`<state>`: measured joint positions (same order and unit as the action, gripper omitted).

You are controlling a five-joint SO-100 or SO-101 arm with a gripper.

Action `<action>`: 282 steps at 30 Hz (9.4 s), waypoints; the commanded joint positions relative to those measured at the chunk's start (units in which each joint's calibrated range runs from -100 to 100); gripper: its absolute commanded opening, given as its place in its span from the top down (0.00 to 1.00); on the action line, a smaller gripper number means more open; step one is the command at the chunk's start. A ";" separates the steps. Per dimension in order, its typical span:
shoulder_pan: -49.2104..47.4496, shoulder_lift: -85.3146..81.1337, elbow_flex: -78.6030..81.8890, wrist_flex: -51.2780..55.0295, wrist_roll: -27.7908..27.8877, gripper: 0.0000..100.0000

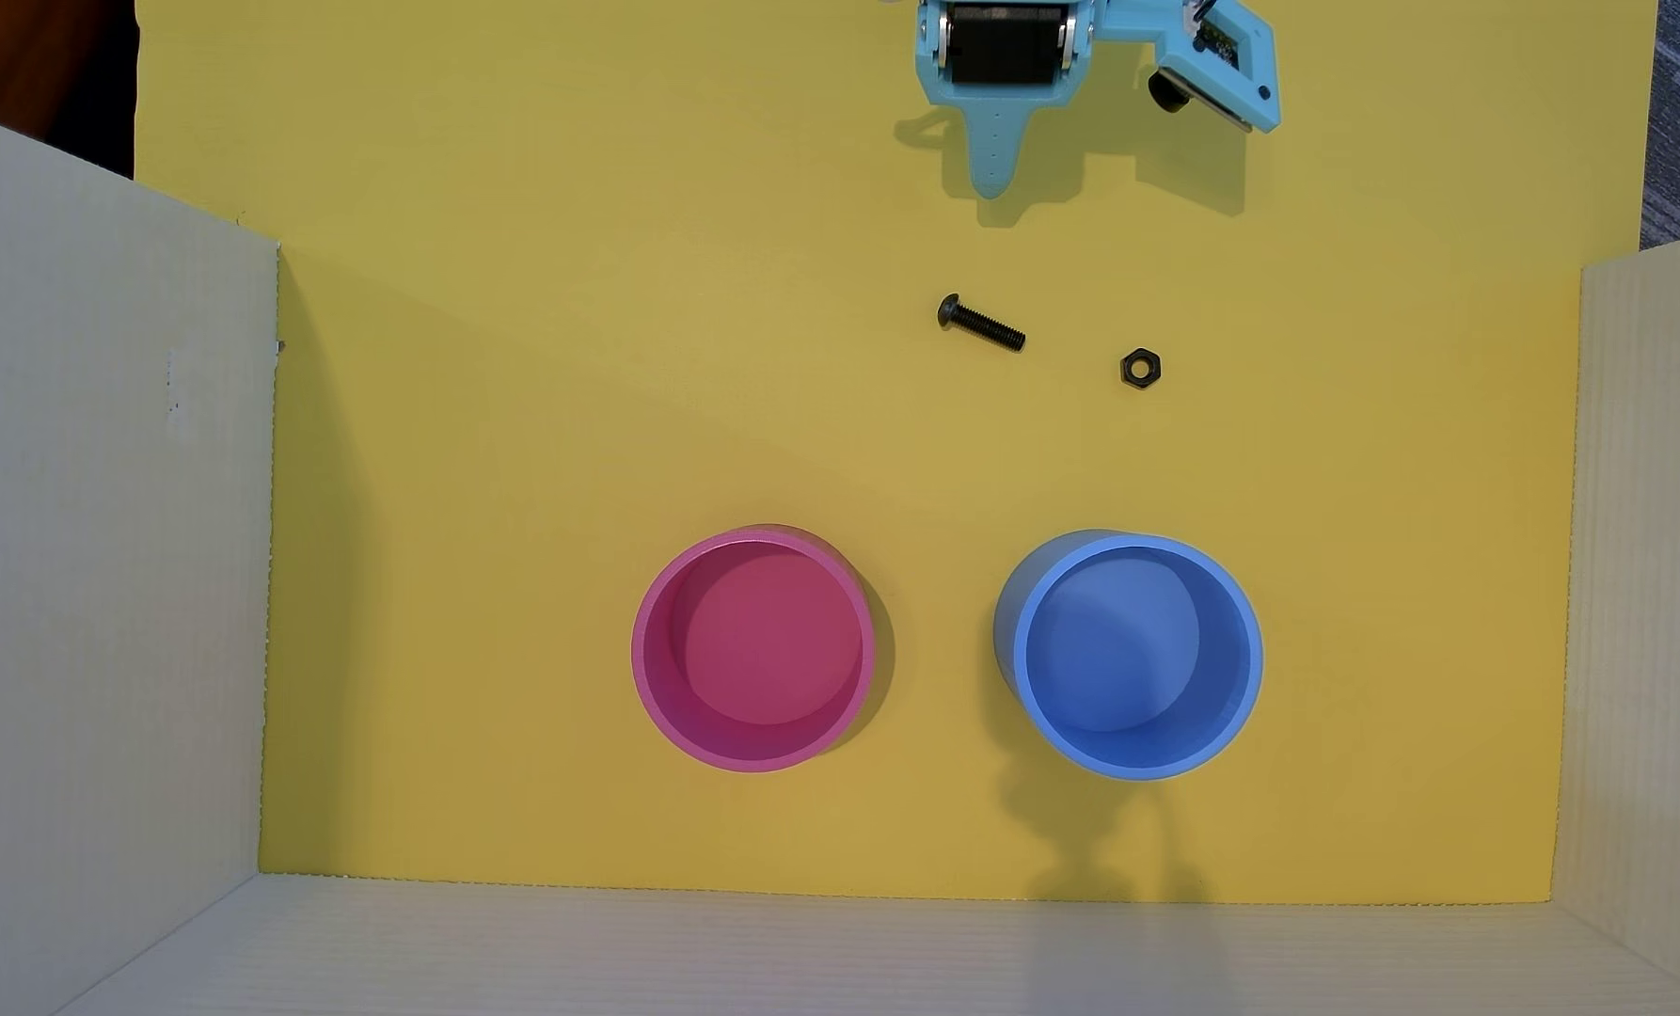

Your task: Pick up the bolt and place it in the pink box

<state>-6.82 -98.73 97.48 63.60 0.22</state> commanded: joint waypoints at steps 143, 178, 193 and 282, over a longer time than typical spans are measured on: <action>4.09 85.09 -58.26 -13.45 0.22 0.99; 14.40 108.58 -114.89 1.65 0.07 0.99; 14.40 116.91 -121.49 4.06 -0.30 0.98; -0.84 0.16 -2.18 -0.49 -3.11 0.99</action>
